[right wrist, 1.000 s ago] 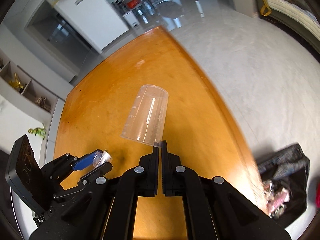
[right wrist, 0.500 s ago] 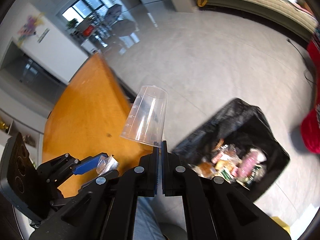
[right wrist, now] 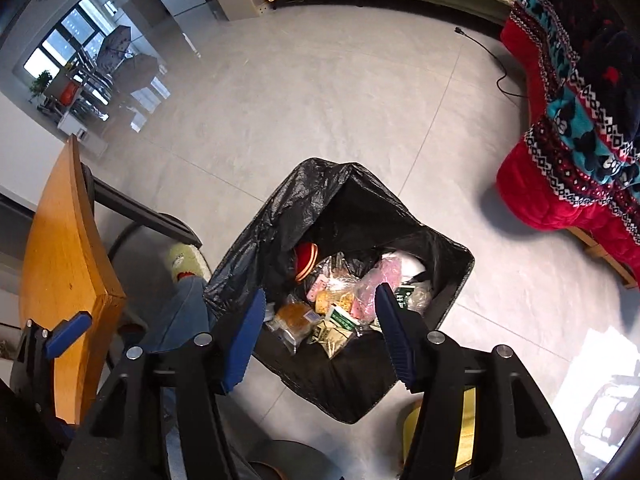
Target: Collect trash
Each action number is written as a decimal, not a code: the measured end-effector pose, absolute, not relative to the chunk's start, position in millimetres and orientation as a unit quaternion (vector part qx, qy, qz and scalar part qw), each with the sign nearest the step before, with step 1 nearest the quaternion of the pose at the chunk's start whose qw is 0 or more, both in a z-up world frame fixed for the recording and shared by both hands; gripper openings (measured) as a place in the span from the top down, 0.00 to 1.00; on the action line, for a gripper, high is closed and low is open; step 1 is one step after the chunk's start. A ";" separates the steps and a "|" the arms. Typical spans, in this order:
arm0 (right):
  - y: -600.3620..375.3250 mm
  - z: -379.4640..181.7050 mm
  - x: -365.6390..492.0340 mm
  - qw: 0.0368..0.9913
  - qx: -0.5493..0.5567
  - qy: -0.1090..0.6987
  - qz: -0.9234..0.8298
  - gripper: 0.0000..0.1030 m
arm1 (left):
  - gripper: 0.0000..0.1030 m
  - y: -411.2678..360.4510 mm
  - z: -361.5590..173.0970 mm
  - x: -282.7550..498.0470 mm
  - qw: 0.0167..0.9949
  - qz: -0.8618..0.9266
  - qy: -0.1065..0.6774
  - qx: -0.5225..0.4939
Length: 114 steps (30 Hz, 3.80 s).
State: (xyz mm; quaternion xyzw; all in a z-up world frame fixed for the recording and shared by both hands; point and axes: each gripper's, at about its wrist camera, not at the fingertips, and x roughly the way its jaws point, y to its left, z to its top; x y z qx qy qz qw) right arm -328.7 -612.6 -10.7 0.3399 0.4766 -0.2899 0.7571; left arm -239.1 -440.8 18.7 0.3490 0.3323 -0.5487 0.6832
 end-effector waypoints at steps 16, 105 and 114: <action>-539.4 21.3 -251.8 0.805 0.289 0.479 -0.197 0.41 | 0.06 -371.6 37.3 -184.5 0.736 -0.500 0.359 0.280; -183.9 4.8 40.0 0.890 -0.014 0.454 0.043 0.02 | 0.06 3.2 7.7 38.3 0.884 -0.015 0.468 0.015; -184.1 5.0 40.0 0.890 -0.014 0.454 0.043 0.02 | 0.06 3.1 7.7 38.4 0.884 -0.015 0.468 0.015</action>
